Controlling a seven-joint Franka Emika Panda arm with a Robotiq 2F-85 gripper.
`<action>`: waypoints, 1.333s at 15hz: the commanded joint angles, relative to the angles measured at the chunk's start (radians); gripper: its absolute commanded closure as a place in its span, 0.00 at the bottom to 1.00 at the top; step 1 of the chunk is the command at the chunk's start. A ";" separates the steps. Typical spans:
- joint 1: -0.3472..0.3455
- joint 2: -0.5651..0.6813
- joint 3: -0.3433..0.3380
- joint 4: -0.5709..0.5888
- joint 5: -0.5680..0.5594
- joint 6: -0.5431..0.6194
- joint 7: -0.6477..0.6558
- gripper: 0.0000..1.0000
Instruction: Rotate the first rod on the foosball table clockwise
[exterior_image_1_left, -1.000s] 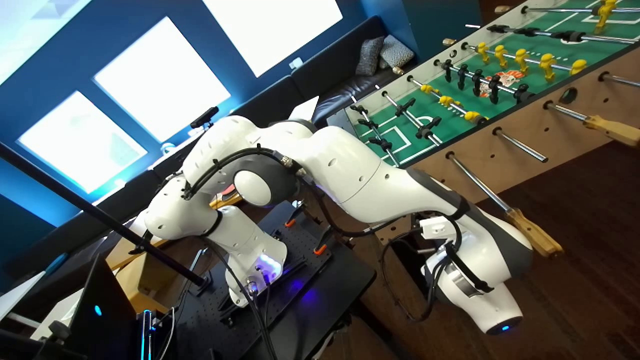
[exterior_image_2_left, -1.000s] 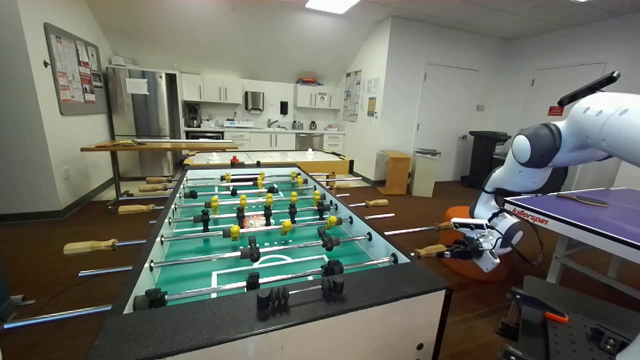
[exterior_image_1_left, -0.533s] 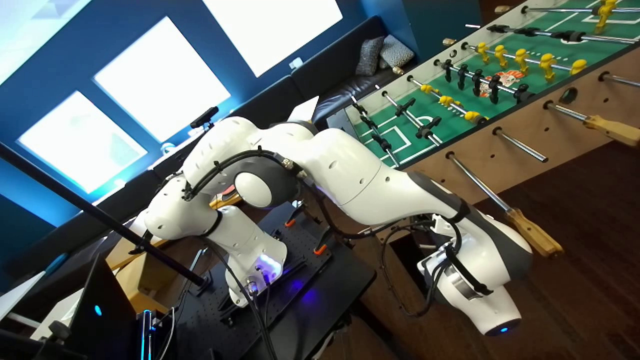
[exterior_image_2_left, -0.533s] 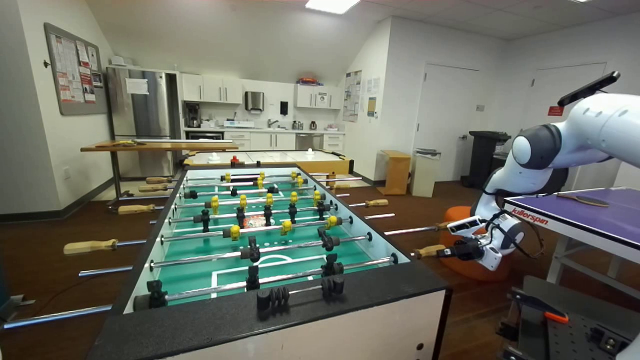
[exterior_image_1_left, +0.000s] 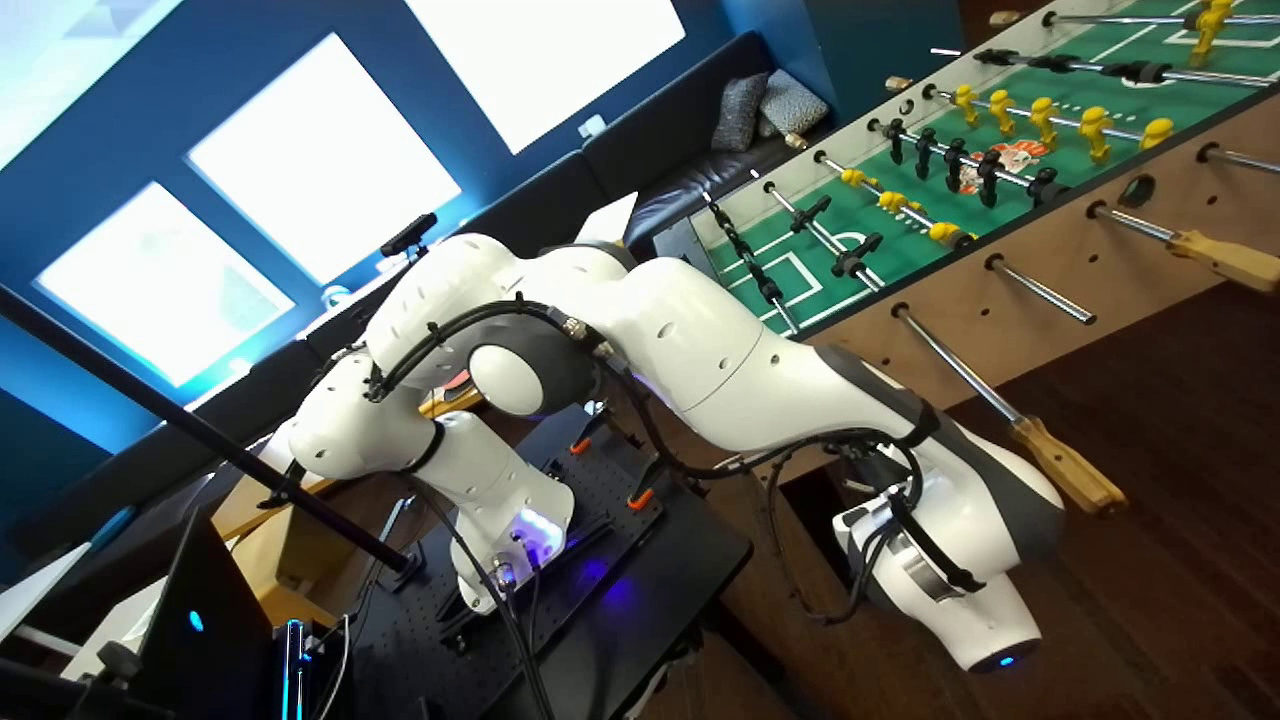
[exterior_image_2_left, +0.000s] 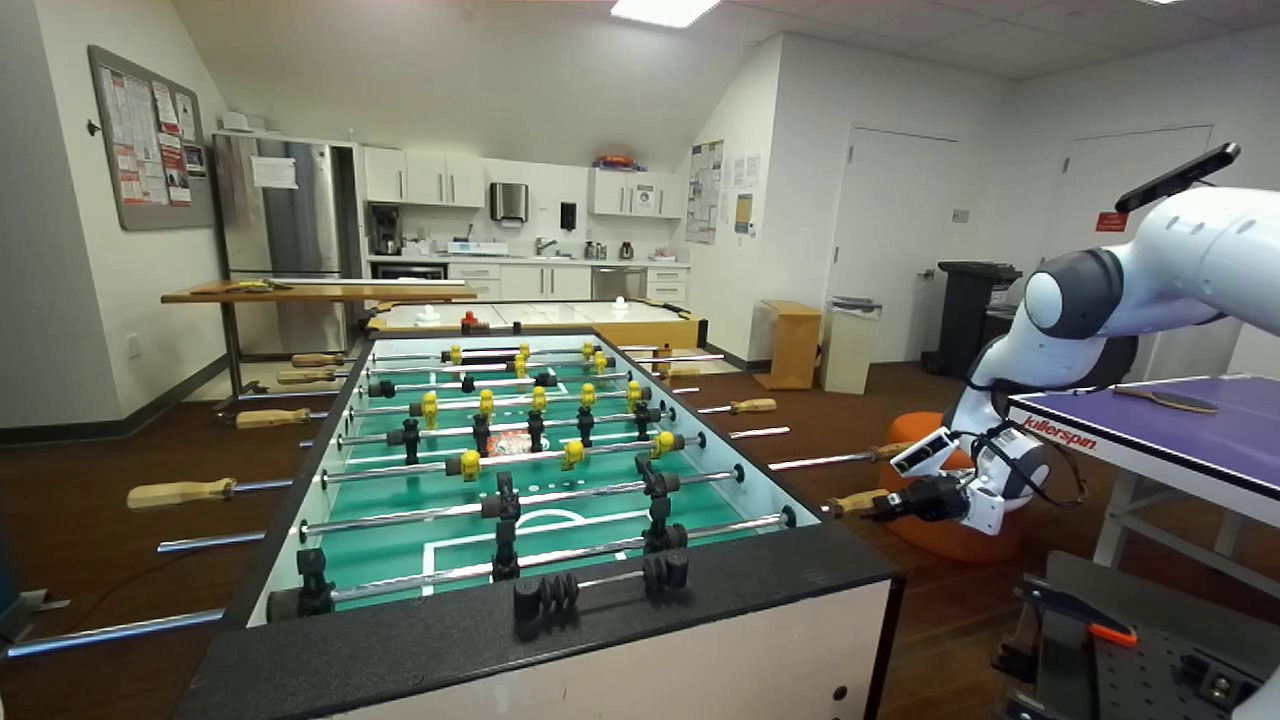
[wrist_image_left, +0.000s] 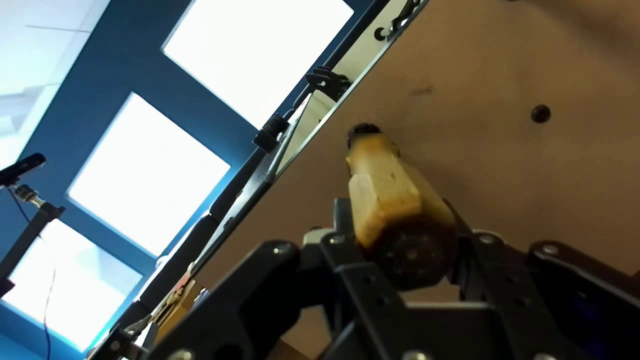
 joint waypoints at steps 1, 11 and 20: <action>0.014 0.002 -0.018 -0.001 0.013 -0.012 -0.001 0.83; -0.017 0.019 -0.005 0.013 0.021 -0.138 0.472 0.83; -0.025 0.006 -0.002 -0.005 0.028 -0.161 0.829 0.83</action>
